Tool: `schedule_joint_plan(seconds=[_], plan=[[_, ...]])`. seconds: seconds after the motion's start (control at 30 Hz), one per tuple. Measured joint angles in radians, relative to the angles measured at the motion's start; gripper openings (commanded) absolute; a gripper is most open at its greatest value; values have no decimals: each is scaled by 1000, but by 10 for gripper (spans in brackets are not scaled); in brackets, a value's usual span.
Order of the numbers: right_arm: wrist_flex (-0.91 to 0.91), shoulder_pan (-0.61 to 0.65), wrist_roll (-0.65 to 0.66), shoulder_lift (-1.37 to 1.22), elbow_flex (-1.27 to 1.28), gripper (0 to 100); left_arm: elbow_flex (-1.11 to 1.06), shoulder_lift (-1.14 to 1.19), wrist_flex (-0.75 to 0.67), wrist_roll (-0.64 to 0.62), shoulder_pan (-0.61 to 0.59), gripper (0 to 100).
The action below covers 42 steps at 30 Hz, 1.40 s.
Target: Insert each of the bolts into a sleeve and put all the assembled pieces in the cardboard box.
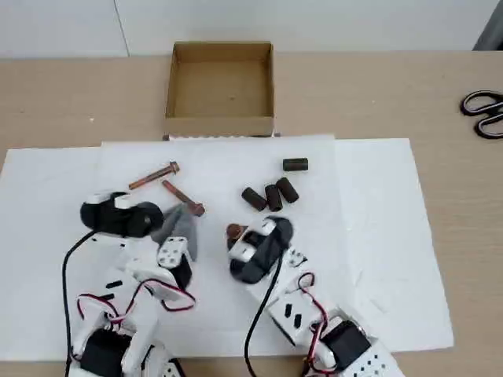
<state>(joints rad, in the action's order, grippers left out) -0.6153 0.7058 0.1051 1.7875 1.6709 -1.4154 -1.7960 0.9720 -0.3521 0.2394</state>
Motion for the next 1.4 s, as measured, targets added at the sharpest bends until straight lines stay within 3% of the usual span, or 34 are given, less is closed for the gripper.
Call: schedule_joint_plan(seconds=[0.23, 0.47, 0.77, 1.1, 1.4], plan=[[0, -183, -15, 0, 0, 2, -169, 2, -25, 186, -250, 6], [-78, -311, -195, 0, -87, 2, -262, 2, -51, 245, -279, 6], [-166, -333, -213, -103, -287, 2, -264, 2, -51, 247, -279, 6], [-166, -344, -187, -829, -872, 3, -264, 2, -51, 247, -279, 6], [-164, -425, 51, -1540, -1382, 3, -264, 2, -51, 247, -279, 6]])
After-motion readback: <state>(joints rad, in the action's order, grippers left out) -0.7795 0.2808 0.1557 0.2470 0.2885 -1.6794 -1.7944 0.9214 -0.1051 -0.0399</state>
